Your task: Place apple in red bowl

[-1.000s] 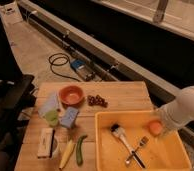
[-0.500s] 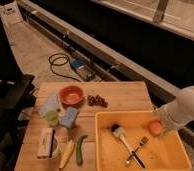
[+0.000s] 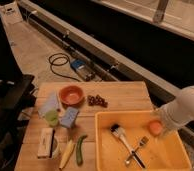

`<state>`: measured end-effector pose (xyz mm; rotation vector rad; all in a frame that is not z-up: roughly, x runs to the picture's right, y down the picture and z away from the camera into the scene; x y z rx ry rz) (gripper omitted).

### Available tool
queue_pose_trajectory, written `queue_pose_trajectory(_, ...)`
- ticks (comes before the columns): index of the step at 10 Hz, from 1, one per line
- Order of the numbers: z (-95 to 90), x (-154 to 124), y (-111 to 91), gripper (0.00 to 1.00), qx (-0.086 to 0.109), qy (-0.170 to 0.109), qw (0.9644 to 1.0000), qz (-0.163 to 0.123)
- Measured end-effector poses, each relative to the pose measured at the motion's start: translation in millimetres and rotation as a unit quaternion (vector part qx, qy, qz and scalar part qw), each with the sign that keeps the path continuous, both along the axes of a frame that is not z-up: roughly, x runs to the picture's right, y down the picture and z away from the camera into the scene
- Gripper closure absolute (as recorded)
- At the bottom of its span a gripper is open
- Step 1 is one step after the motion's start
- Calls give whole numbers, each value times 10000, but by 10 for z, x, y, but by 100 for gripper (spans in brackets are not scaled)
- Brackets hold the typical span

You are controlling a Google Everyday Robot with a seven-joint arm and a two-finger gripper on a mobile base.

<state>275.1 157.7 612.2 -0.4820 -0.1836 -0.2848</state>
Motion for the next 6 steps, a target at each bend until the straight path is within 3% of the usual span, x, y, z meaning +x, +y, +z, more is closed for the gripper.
queue_pose_trajectory(4,-29,2,-52,36,93,62,9999,-99)
queue_pose_trajectory(6,-50,-11,-237,36,150,222,9993,-271)
